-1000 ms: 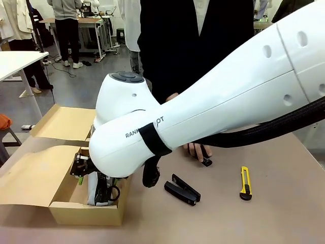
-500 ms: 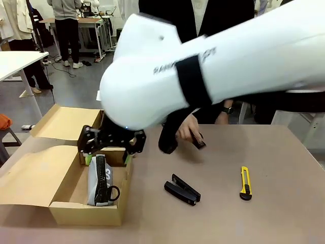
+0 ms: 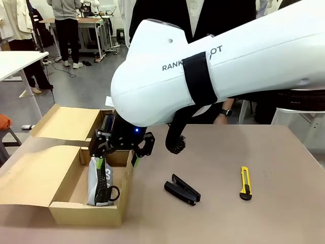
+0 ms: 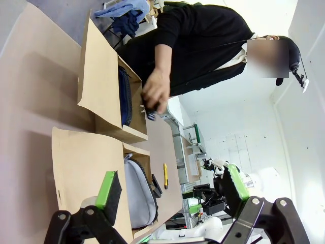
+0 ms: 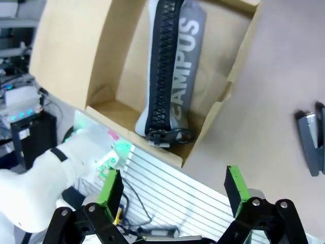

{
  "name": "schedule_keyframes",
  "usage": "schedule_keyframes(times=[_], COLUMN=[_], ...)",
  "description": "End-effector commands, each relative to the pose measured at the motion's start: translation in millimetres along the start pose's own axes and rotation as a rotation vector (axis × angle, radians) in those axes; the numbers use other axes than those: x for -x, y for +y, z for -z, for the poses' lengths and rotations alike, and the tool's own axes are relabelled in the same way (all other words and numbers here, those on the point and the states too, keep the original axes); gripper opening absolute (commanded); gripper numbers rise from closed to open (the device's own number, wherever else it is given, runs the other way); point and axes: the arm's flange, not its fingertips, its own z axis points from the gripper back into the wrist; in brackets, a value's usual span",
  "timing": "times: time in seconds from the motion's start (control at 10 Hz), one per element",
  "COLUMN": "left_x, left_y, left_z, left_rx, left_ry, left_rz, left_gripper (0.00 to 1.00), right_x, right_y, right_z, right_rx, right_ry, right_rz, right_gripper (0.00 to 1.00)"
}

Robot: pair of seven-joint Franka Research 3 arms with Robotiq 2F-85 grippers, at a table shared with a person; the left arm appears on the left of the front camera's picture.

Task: Place items inside the box.
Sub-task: Pick up a Pencil pouch or Stapler and place it inside the Mailer Box closest to the robot.

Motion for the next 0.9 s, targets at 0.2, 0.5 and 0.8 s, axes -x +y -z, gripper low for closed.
schedule_keyframes(times=[0.2, 0.5, 0.8], left_x=[0, 0, 0], left_y=[0, 0, 0], left_z=[0, 0, 0], left_rx=[0.020, 0.020, 0.020], left_ry=[-0.012, -0.012, -0.012], left_rz=[0.019, 0.019, 0.019], left_gripper=[1.00, 1.00, 1.00], right_x=[55, 150, 178], right_y=[-163, -283, -362], right_z=[-88, -128, -113], right_rx=[-0.280, -0.563, -0.707], right_ry=[0.022, -0.217, -0.226], right_rz=[0.121, 0.356, 0.392], right_gripper=[1.00, 1.00, 1.00])
